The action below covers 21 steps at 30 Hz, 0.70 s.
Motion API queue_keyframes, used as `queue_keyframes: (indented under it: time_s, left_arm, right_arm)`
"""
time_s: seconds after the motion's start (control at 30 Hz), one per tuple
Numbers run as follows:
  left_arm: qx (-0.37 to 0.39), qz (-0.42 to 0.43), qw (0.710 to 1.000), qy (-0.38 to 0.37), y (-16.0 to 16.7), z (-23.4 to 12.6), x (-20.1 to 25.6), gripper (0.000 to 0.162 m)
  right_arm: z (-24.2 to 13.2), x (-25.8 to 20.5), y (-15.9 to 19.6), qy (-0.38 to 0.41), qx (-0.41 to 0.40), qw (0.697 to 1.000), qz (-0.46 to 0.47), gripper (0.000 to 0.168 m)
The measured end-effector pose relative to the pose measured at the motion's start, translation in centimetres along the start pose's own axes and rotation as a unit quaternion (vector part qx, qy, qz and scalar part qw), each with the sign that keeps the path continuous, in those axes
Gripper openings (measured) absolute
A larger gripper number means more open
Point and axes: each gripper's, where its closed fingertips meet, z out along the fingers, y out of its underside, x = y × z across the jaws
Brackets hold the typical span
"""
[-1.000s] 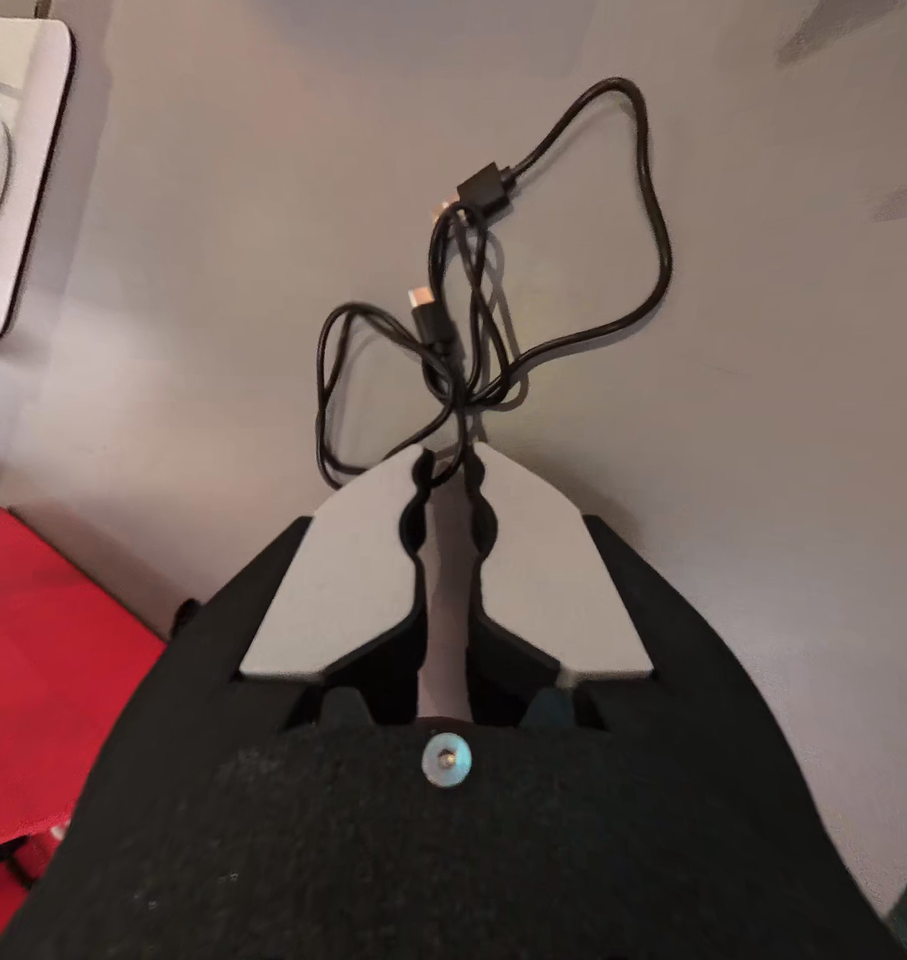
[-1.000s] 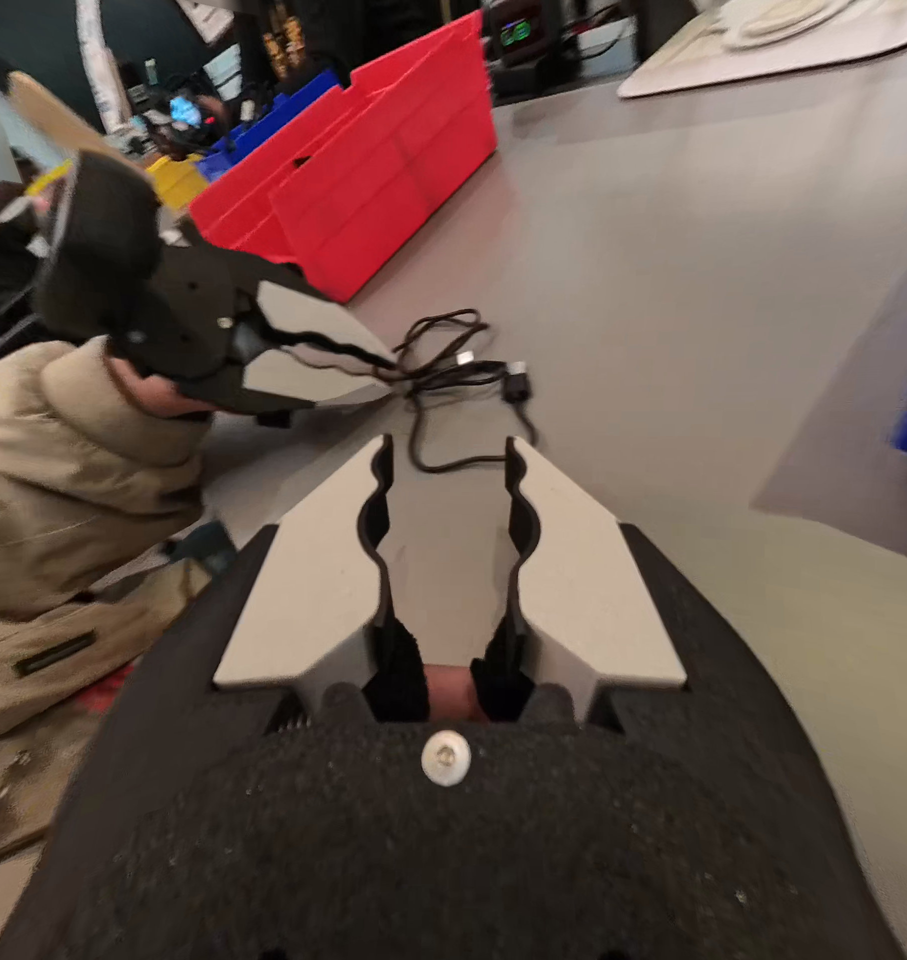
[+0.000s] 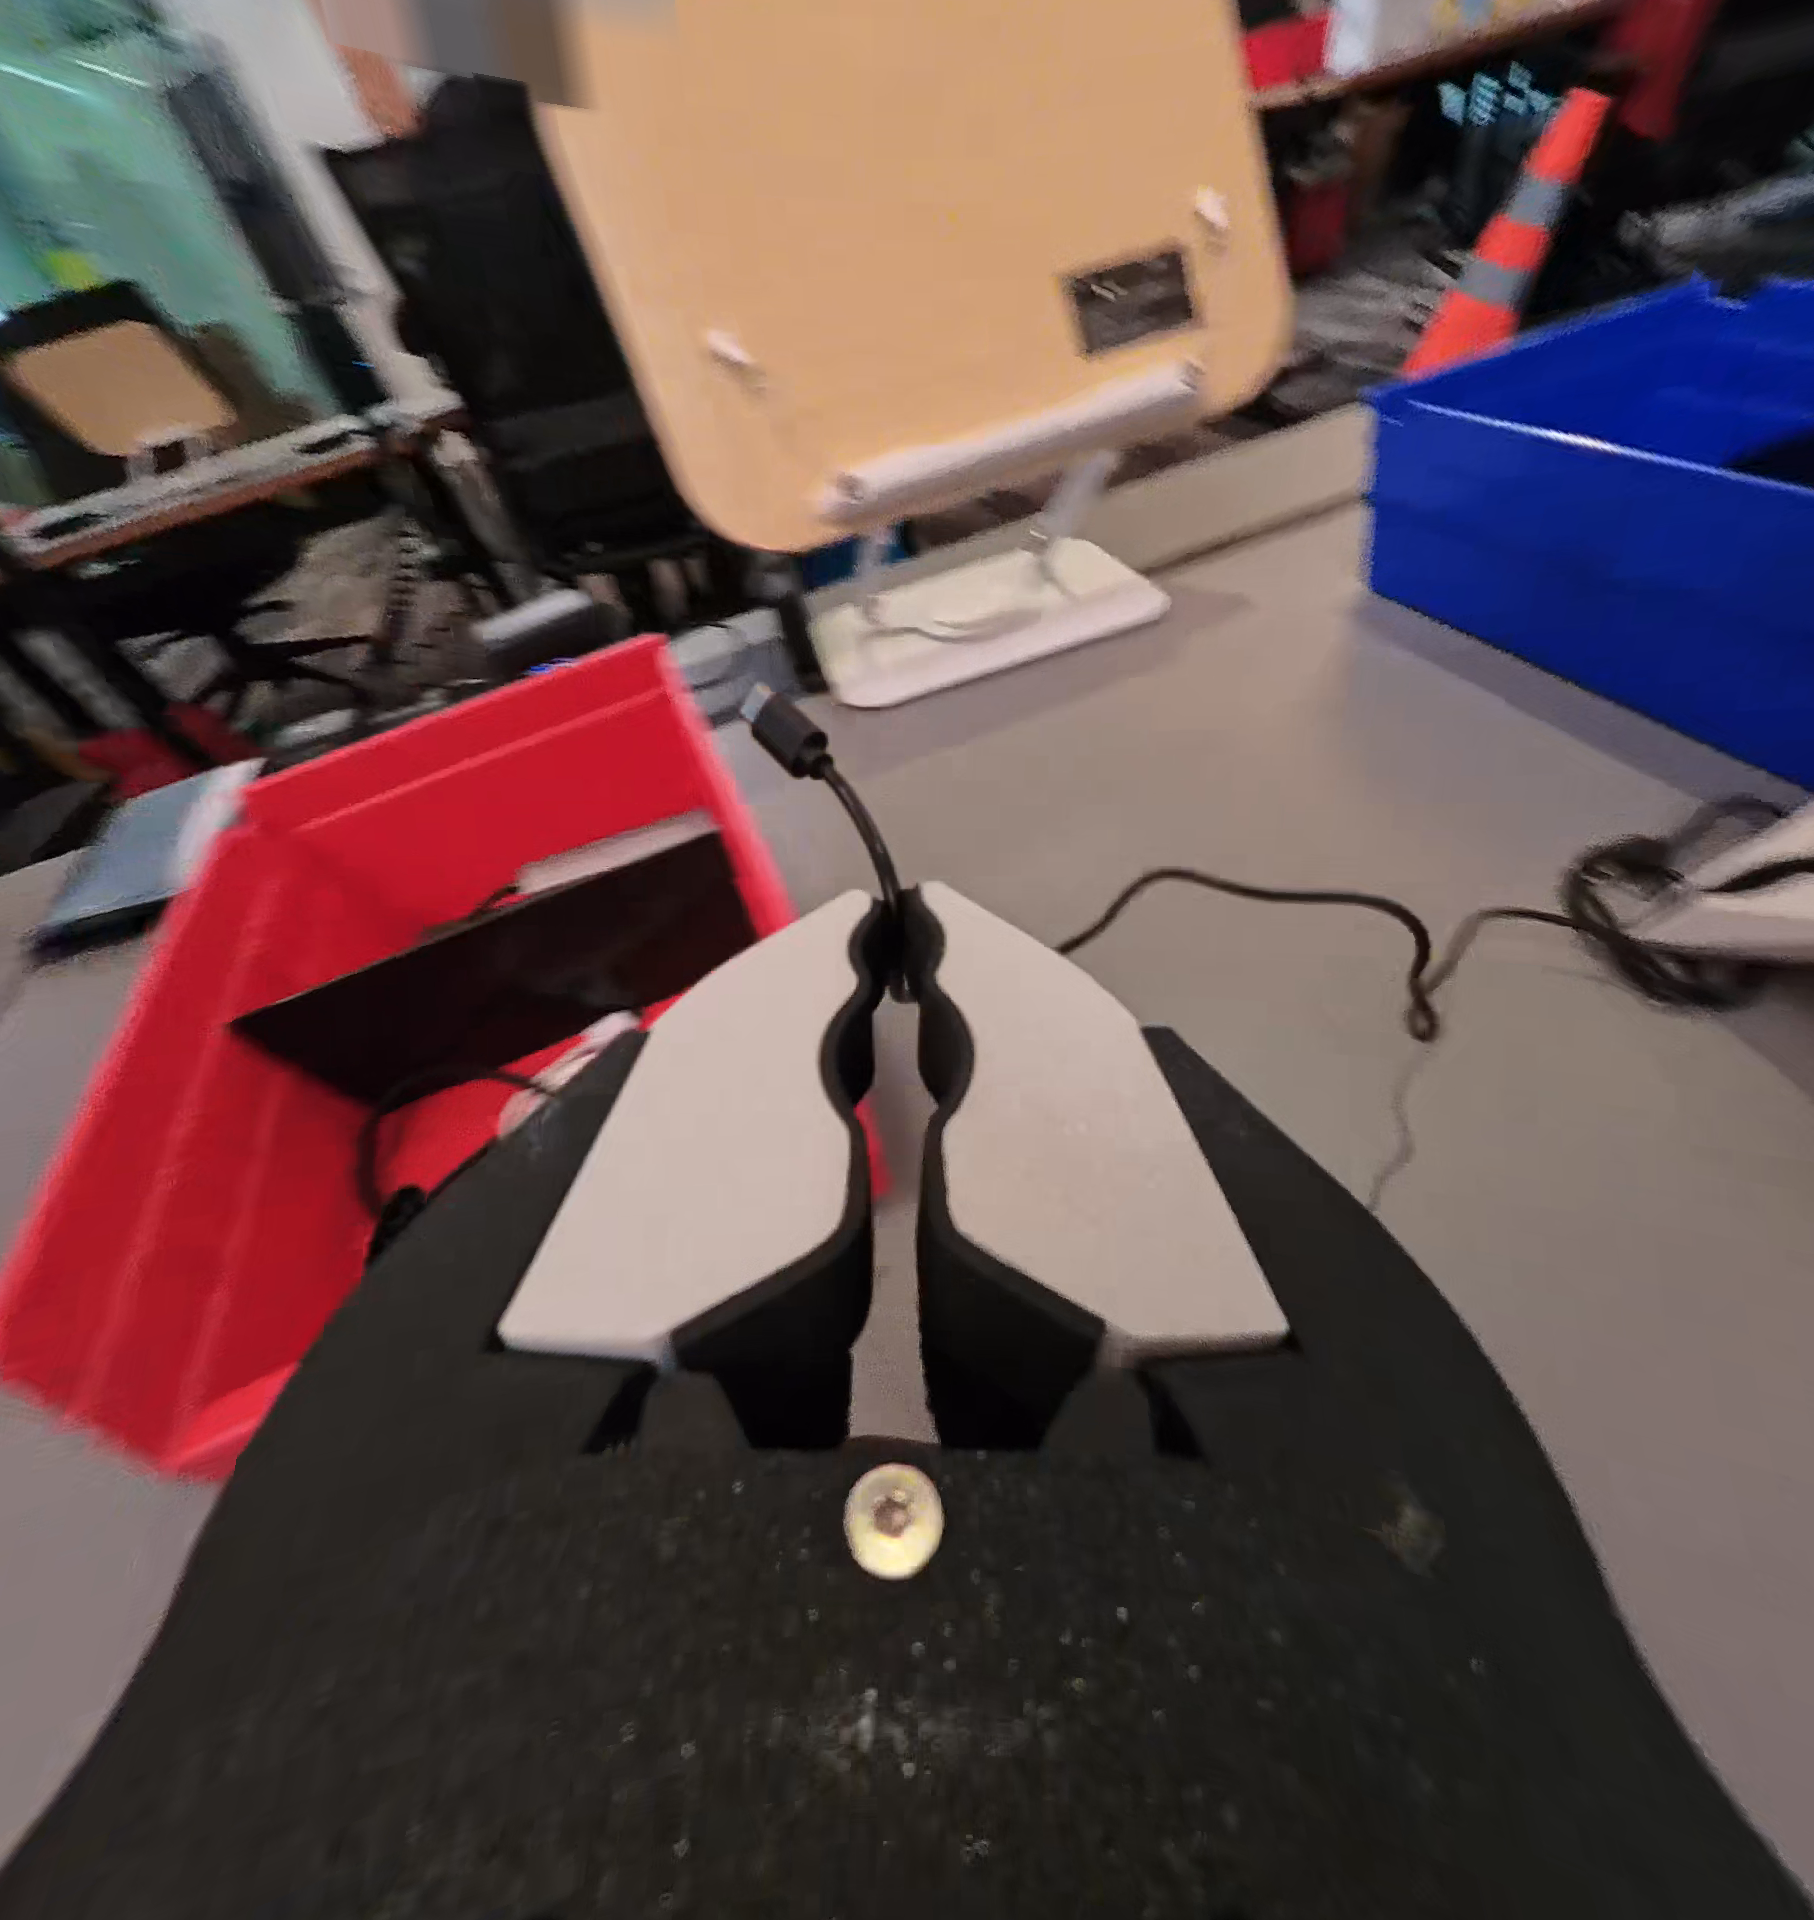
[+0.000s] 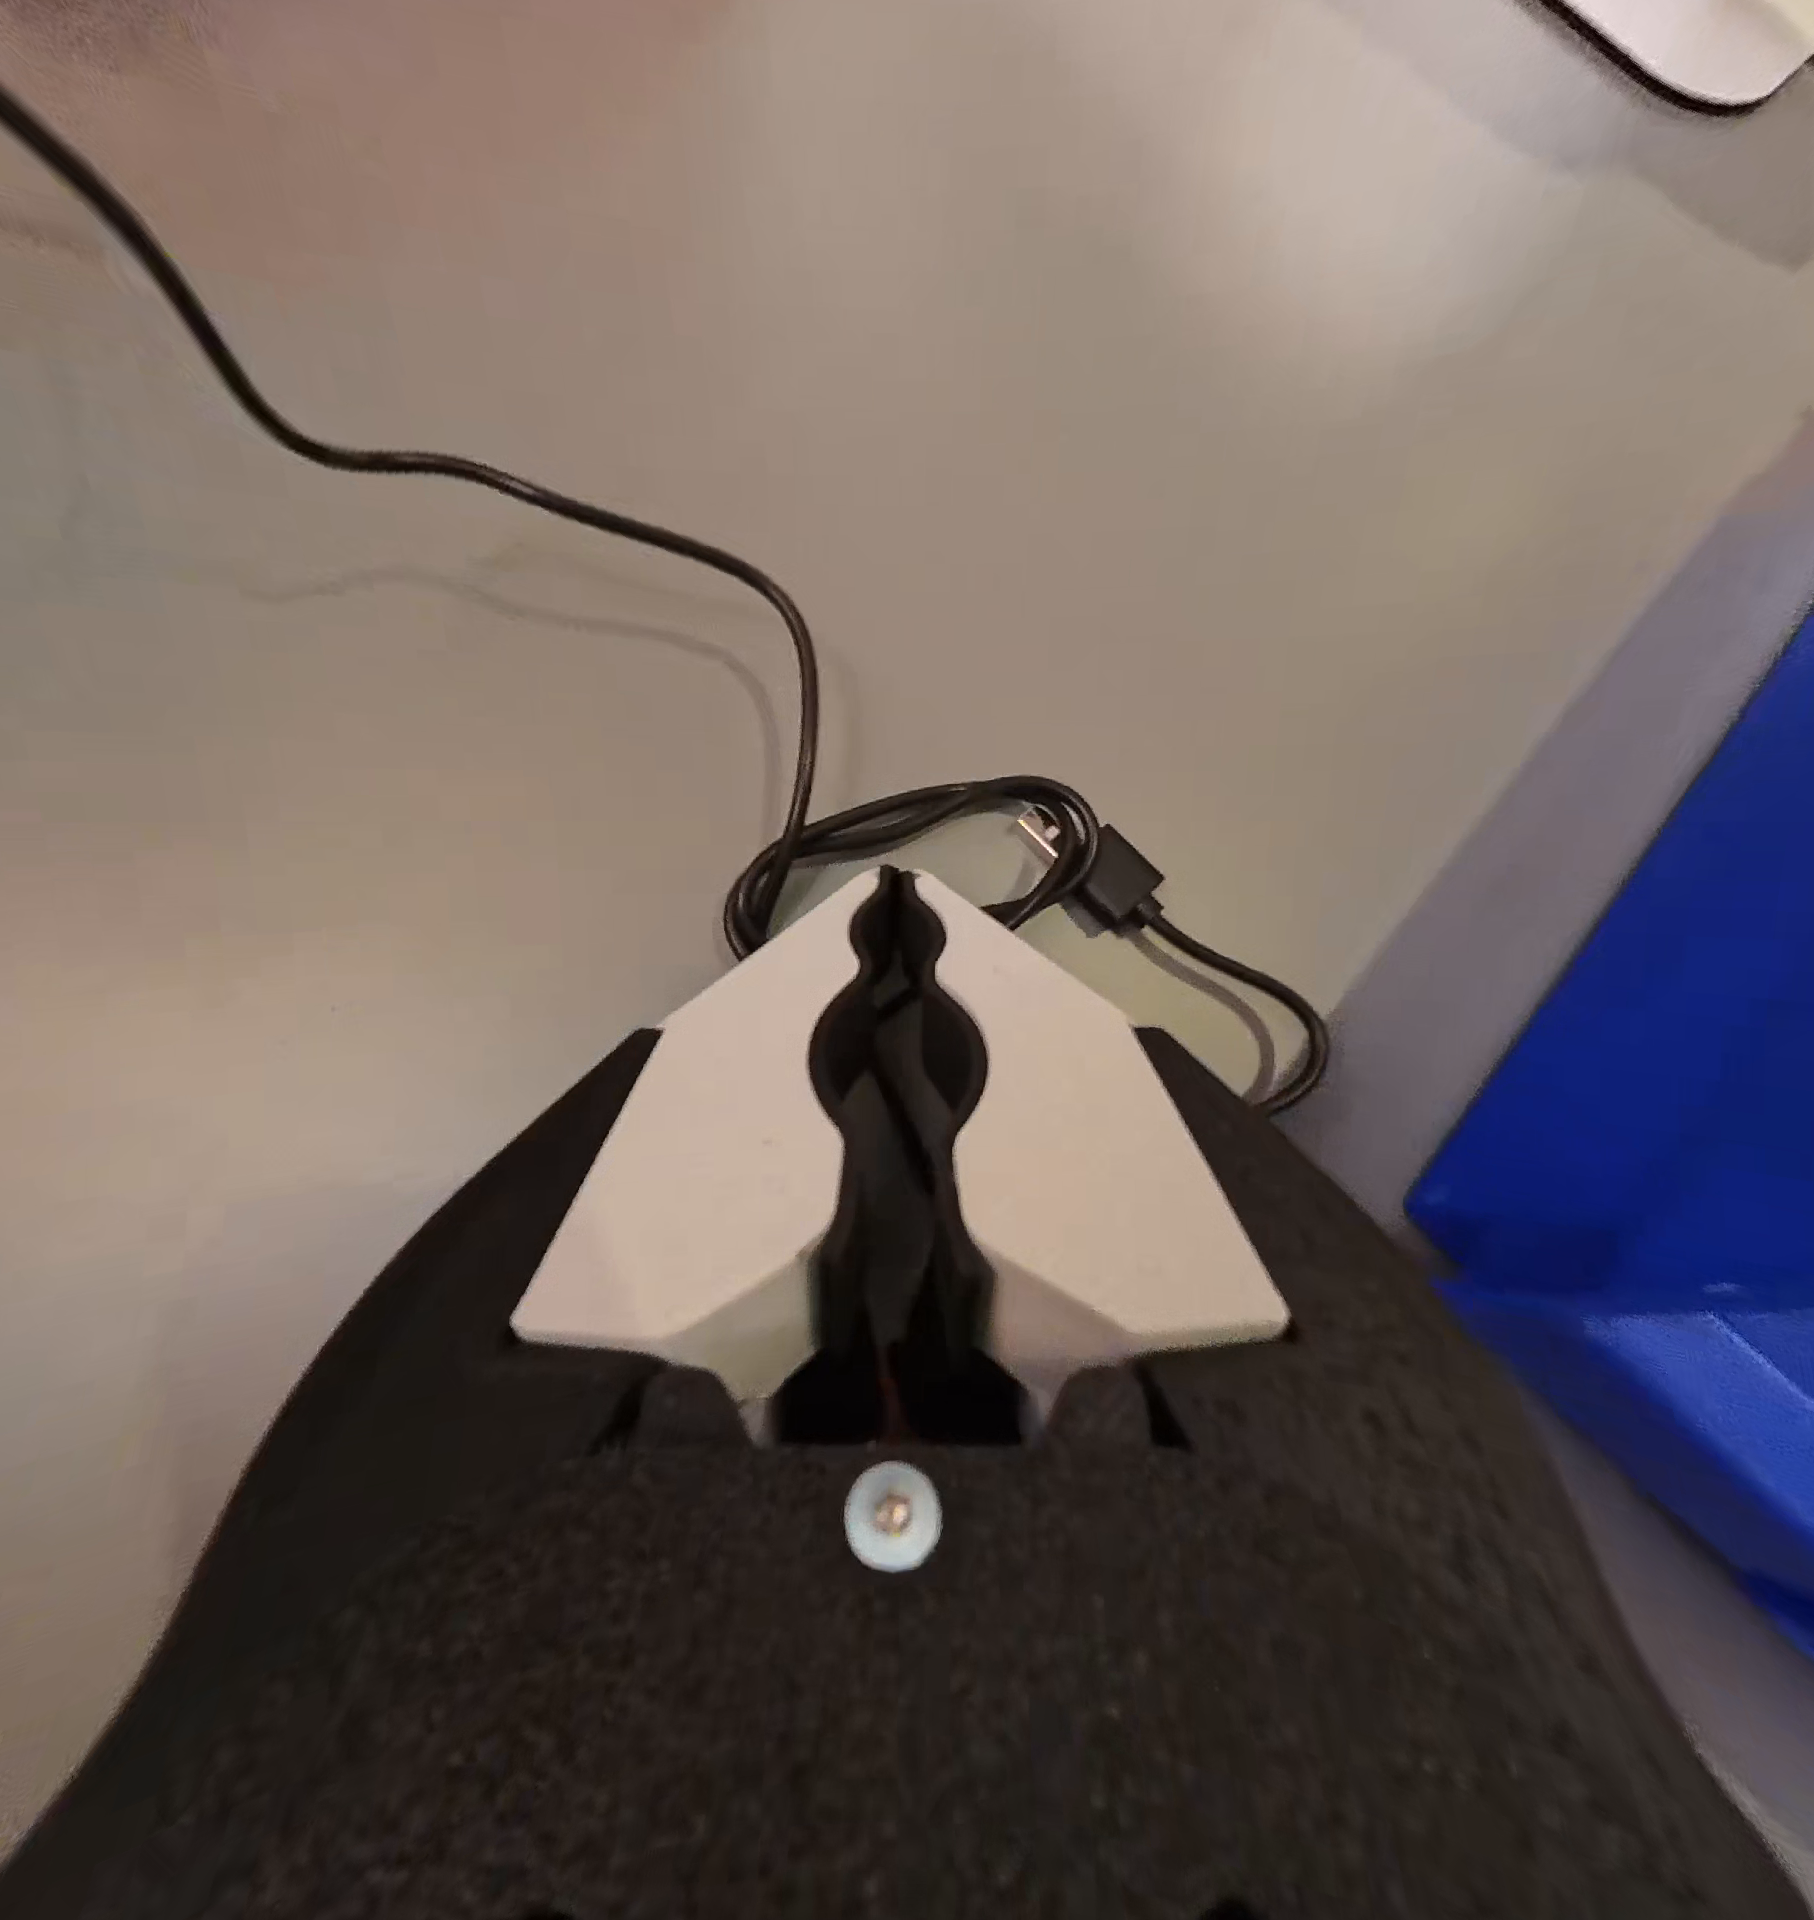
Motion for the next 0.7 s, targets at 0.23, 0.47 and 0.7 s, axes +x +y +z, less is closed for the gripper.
queue_keyframes:
  time_s: [0.23, 0.47, 0.7]
  left_arm:
    - [-0.012, -0.023, 0.979, -0.203, 2.6, -6.7, -13.3, 0.002]
    - [-0.039, -0.001, 0.991, -0.126, 3.6, -4.4, -7.7, 0.002]
    - [-0.06, 0.132, 0.989, -0.033, 3.2, -1.1, 4.9, 0.003]
  right_arm:
    - [0.0, 0.0, 0.0, -0.003, 0.009, 1.0, 0.013, 0.0]
    - [0.2, 0.1, -0.1, 0.003, 0.005, 1.0, 0.016, 0.0]
    - [-3.8, -3.1, -6.4, -0.035, 0.156, 0.985, 0.068, 0.008]
